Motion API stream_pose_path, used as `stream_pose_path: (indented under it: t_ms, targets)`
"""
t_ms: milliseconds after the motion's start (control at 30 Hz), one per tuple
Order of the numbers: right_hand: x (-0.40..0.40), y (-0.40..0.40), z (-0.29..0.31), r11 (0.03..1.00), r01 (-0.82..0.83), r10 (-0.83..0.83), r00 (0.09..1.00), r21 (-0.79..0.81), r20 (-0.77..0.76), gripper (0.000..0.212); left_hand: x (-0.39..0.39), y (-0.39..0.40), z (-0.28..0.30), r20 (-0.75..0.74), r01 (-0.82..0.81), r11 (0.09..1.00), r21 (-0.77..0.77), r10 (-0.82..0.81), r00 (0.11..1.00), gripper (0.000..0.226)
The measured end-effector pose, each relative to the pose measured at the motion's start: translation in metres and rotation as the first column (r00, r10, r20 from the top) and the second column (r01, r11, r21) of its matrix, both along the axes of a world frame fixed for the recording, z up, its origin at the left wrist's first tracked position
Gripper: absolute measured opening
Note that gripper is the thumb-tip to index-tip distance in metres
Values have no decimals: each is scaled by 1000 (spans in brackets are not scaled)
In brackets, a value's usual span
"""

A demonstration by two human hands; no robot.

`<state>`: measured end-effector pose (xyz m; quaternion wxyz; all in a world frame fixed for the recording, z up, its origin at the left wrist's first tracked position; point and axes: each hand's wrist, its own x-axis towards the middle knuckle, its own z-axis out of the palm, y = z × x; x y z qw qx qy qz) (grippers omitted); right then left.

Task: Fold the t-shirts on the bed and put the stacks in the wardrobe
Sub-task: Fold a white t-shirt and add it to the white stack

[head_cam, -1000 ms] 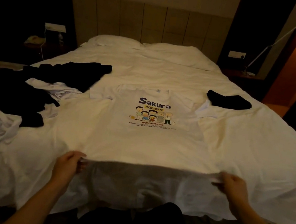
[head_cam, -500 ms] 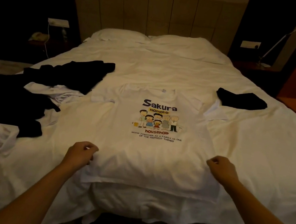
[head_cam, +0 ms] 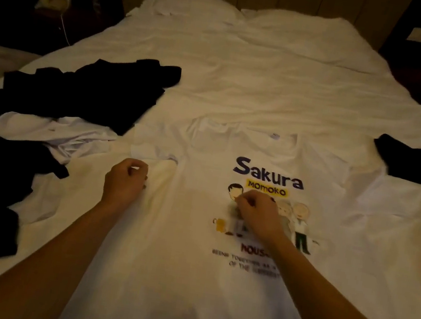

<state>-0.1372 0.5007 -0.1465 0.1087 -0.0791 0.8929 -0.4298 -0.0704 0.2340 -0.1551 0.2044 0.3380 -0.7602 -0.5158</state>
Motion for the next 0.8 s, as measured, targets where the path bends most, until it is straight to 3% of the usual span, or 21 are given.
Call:
stream_pose_path:
  t_ms: [133,200,300,400,467,533,667,733,800]
  targets:
    - [-26,-86,-2,995,-22,32,994,-93,106,14,-41,-53,-5,55,-73,997,18,72,996,12]
    - [-34,-134,0,976,14,45,963,-215,267,17,-65,-79,-2,97,-108,994,15,106,990,17]
    - [-45,-201,-1,933,124,82,840,-337,536,18,-103,-111,1,210,-125,992,18,118,971,24]
    - [-58,-246,-1,888,350,-6,656,-297,755,21,-142,-138,-2,349,-73,994,82,40,936,36]
    - [-65,-267,0,794,562,-111,509,-232,854,25,-163,-151,-6,380,-86,977,197,5,925,48]
    - [-69,-284,2,721,665,-132,407,-194,904,25,-178,-159,-11,395,-121,955,271,4,919,54]
    - [-57,-302,0,666,739,-170,283,-101,944,22,-182,-166,-15,406,-84,903,422,-105,908,28]
    - [-55,-314,4,642,765,-266,286,-53,921,44,-182,-167,-8,366,-39,893,447,-143,920,25]
    - [-55,-328,-9,536,844,-375,222,16,900,75,-183,-166,-2,313,7,904,427,-155,937,24]
